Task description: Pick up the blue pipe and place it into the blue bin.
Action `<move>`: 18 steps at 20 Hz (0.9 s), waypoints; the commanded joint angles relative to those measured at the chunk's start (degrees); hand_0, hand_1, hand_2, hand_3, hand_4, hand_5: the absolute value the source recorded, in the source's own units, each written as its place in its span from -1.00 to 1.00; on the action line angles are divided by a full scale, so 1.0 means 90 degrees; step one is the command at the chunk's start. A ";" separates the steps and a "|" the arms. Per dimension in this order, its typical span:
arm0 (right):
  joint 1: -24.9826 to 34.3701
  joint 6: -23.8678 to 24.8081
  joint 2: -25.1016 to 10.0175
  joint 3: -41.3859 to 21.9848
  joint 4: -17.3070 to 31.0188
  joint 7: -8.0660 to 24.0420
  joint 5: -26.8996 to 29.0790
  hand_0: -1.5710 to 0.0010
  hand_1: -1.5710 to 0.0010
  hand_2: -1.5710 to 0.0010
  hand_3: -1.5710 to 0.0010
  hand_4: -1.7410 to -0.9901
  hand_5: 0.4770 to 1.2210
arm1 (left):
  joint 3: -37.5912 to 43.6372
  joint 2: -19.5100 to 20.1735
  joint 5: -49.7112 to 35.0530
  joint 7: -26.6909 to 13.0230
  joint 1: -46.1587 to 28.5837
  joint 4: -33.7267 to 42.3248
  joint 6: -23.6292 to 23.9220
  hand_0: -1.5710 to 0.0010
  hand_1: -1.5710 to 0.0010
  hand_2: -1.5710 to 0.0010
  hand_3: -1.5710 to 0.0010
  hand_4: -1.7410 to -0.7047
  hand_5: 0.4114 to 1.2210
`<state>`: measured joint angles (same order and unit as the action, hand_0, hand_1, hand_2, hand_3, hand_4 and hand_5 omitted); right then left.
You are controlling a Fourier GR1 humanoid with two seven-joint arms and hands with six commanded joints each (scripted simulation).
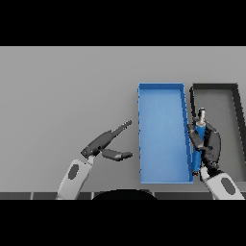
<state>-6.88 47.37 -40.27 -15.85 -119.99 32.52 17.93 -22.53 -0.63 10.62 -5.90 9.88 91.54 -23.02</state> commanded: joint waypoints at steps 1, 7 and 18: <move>-0.0057 0.0180 -0.0073 -0.0146 0.0012 -0.0090 -0.0025 -1.00 -1.00 -1.00 -0.16 -1.00 1.00 | -0.0029 0.0004 -0.0005 -0.0034 -0.0024 0.0054 -0.0013 1.00 1.00 1.00 1.00 0.66 -0.98; 0.0221 0.0764 -0.1055 -0.1243 0.0502 0.0254 0.1041 0.24 0.30 0.30 0.59 0.08 1.00 | -0.0025 0.0012 0.0033 -0.0095 -0.0026 0.0098 0.0048 1.00 1.00 1.00 1.00 0.67 -0.96; 0.2524 0.0846 -0.2970 -0.4163 0.0976 0.0267 0.3377 0.93 0.94 0.94 0.96 0.84 -0.17 | -0.0037 0.0008 -0.0003 -0.0082 -0.0058 0.0154 0.0012 1.00 1.00 1.00 1.00 0.65 -0.96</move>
<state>15.85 55.02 -67.02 -53.30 -111.19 34.94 48.29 -22.85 -0.53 10.58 -6.51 9.35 92.92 -22.90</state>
